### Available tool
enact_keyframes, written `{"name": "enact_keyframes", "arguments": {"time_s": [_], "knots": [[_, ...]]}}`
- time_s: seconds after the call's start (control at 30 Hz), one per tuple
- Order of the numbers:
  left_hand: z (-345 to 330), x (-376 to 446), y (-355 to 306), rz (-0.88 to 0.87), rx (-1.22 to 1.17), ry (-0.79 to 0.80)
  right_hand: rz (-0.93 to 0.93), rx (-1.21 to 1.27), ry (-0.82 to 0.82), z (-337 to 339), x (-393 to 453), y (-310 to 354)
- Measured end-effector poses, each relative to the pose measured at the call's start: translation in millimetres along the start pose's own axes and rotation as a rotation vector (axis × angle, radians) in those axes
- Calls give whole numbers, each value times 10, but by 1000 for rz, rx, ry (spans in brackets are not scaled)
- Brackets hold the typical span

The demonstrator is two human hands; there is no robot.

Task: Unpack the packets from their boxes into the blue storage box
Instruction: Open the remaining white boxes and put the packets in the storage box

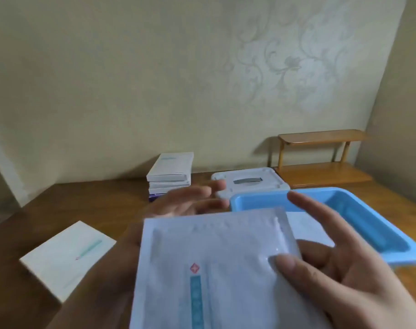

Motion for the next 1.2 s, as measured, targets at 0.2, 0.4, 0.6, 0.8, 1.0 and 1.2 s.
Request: {"name": "enact_keyframes", "arguments": {"time_s": [0.2,0.4,0.6,0.8,1.0,1.2], "knots": [[373,494,352,220,-92,-380,-65,-438,-360,1018,103,473],[242,859,586,620,914,-240,-451,-603,-199,1386,302,95],[-20,894,788,1015,1050,358,-593,-1120,-38,1401,361,31],[18,913,803,1125,1070,511,-758,-1314,192,1407,366,-28],[81,984,820,1230,1002,635,-761,-1260,231,1478,388,-51],[8,1012,994,1245,1190,715,-763,-1195,254,1490,412,-90]]}}
Point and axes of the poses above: each hand's wrist, its own x-axis towards the middle knuckle, its own z-axis out of the back of the hand, y = z × x, the point moved 5 cm from there along x, towards the middle knuckle, and after that the axes turned 13 degrees about y, right-handed, at the moved point
